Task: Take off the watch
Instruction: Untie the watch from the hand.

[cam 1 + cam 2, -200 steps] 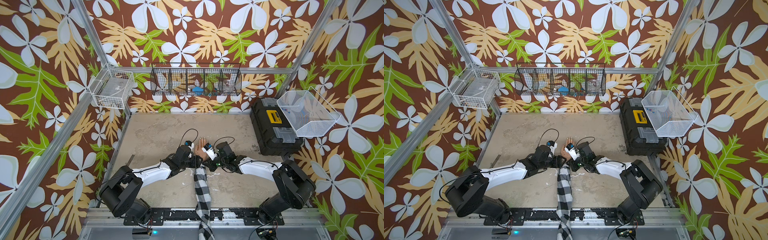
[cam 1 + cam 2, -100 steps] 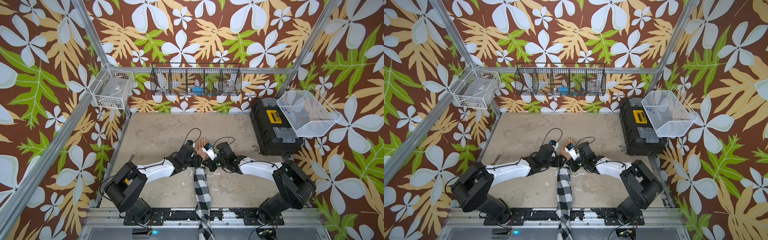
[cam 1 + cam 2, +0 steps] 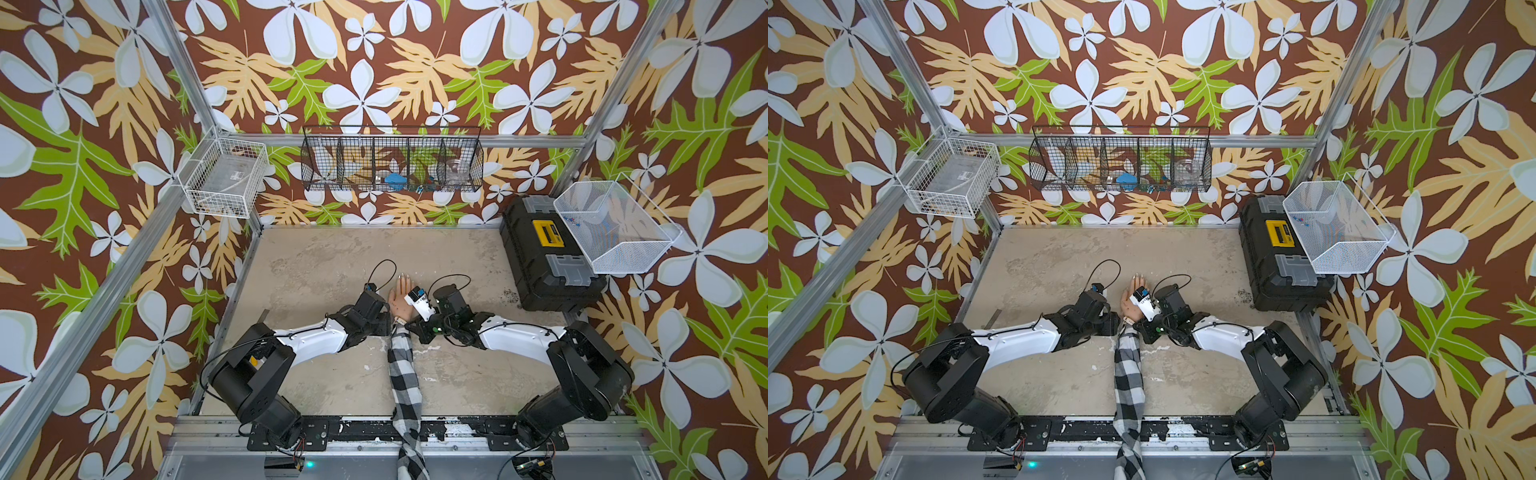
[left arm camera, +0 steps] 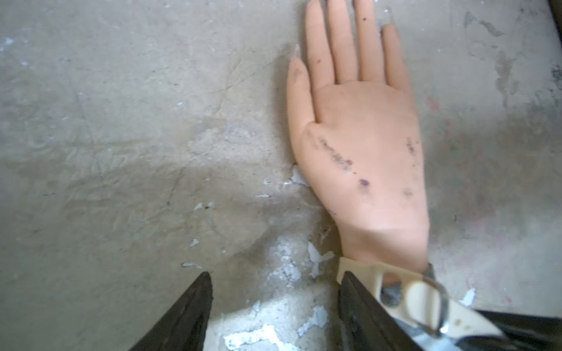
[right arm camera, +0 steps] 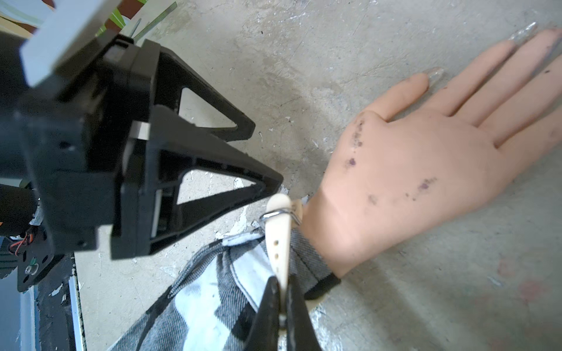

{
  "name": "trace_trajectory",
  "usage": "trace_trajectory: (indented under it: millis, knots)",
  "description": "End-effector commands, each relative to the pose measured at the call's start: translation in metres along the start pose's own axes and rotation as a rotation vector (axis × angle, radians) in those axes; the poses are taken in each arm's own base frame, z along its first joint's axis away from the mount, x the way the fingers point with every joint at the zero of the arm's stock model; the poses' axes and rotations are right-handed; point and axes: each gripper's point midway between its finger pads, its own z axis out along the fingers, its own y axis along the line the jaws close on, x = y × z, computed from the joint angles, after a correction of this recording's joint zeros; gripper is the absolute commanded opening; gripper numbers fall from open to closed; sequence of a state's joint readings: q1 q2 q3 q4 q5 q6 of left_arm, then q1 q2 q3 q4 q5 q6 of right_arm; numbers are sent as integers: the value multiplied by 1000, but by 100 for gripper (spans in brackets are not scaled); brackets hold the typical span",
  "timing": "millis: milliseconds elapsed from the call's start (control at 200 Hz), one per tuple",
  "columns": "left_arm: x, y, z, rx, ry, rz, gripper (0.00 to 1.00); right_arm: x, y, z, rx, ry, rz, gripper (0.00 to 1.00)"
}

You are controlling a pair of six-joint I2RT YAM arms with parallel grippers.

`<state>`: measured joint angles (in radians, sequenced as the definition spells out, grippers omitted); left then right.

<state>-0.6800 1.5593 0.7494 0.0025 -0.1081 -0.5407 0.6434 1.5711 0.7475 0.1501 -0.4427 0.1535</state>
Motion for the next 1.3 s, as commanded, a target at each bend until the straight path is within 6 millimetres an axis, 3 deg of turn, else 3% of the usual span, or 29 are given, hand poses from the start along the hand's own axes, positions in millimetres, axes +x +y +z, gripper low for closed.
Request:
trace_trajectory:
  millis: [0,305,475,600,816,1091,1296]
  knots:
    - [0,7,1,-24,3,17,69,-7,1,-3,1,-30,-3,1]
    - [-8,-7,-9,54,-21,-2,69,-25,11,-13,-29,-96,18,2]
    - [-21,-30,-27,181,-68,-10,69,-20,7,-4,-29,-62,20,2]
    - [-22,-39,-29,225,-57,-9,70,-16,5,0,-30,-57,28,2]
    - [-18,-46,-22,240,-44,-13,69,-17,3,-4,-8,-69,37,2]
    - [-19,-47,-36,270,-68,-23,69,-27,-2,-18,54,-116,93,1]
    - [2,-64,-38,316,-24,5,69,-42,-2,-27,69,-161,115,1]
